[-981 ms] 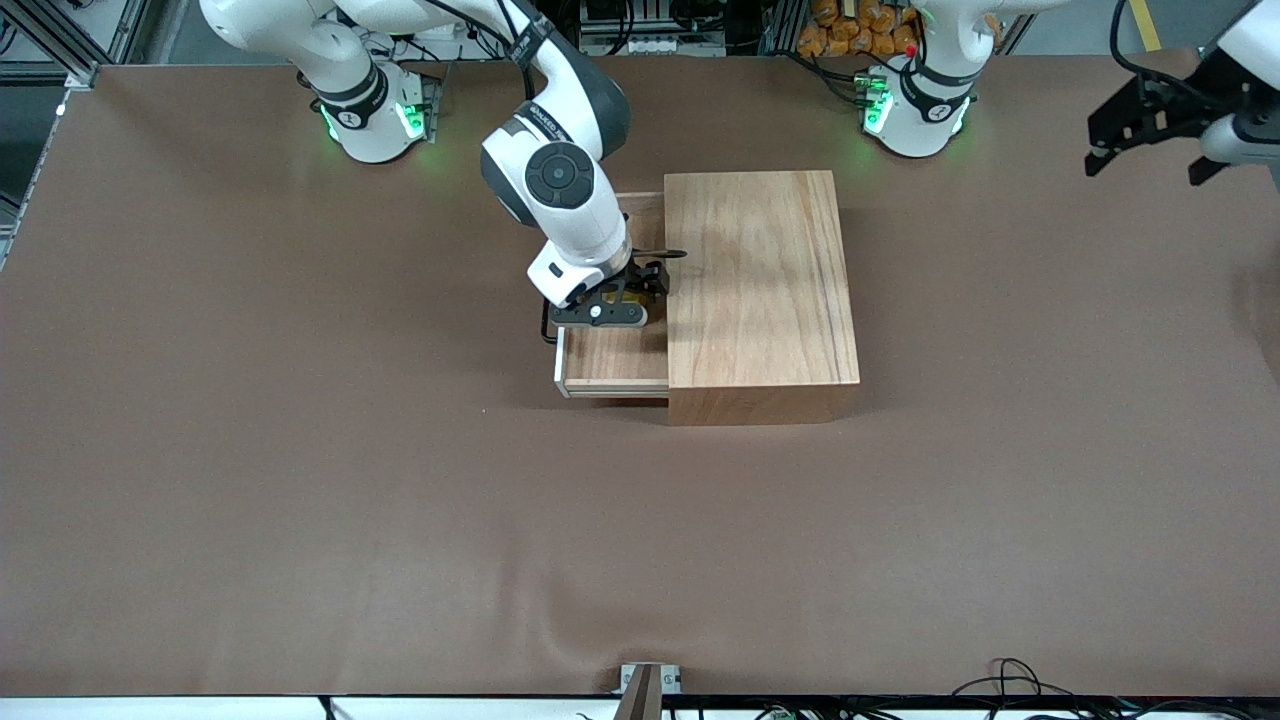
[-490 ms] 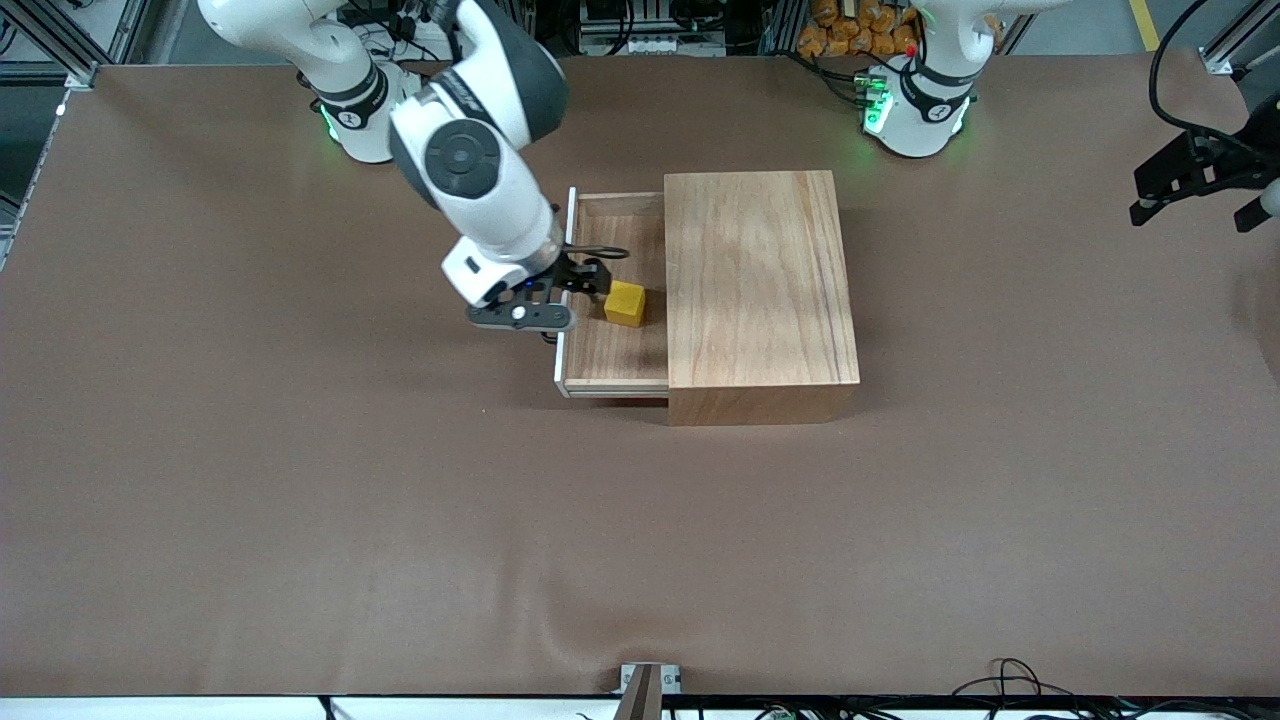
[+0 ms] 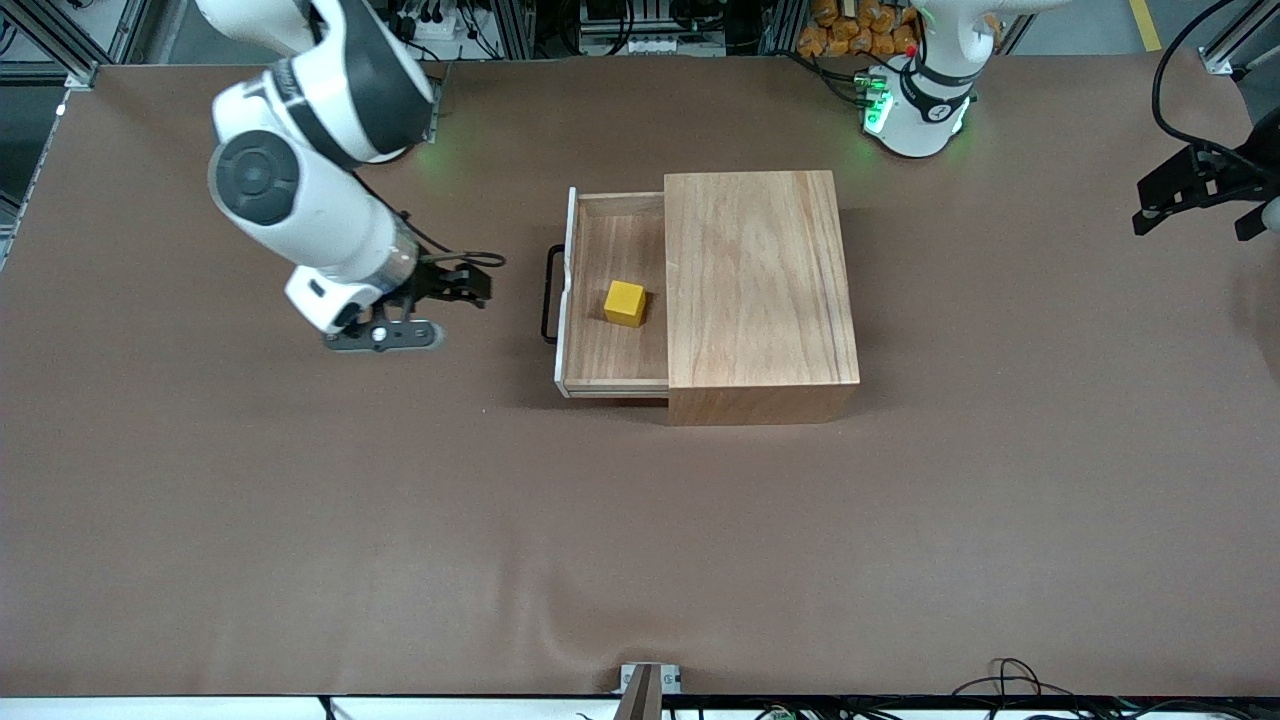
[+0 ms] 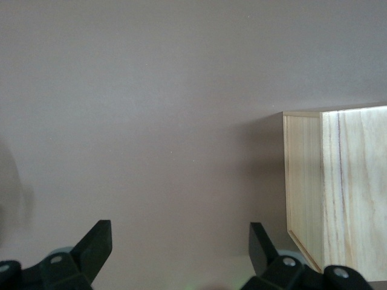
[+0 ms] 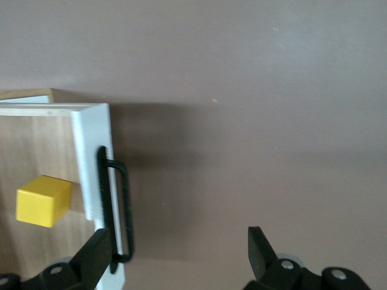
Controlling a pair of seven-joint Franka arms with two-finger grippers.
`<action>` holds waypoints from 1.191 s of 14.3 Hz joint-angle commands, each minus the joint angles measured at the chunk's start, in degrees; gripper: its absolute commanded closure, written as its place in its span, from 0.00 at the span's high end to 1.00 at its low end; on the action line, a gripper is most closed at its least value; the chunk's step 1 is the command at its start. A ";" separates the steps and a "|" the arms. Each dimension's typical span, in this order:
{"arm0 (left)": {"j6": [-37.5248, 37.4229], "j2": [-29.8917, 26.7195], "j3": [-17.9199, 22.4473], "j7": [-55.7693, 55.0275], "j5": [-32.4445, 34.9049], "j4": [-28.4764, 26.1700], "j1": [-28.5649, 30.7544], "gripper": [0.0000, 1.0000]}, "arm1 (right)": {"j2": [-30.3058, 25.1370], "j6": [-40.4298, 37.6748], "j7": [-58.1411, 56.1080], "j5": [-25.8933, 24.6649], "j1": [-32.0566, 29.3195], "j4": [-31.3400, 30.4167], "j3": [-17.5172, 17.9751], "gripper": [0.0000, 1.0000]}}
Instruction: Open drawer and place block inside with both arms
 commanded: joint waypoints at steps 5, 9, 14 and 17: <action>0.82 -0.49 0.89 -3.53 0.32 -2.07 -0.33 1.00 | -3.09 -7.21 -8.58 -5.53 -11.45 -1.58 1.05 1.00; 0.47 -0.58 0.89 -6.08 0.32 -2.16 -0.33 1.00 | -5.46 -8.88 -20.45 -5.54 -18.66 -1.49 1.05 1.00; 0.29 -0.58 0.72 -4.24 0.32 -1.99 -0.33 1.00 | -10.55 -12.66 -26.62 -5.45 -24.92 -0.61 1.05 1.00; 0.20 -0.58 0.63 -3.19 -1.17 -1.99 -0.24 1.00 | -11.36 -17.31 -25.75 -5.71 -24.74 4.64 1.22 1.00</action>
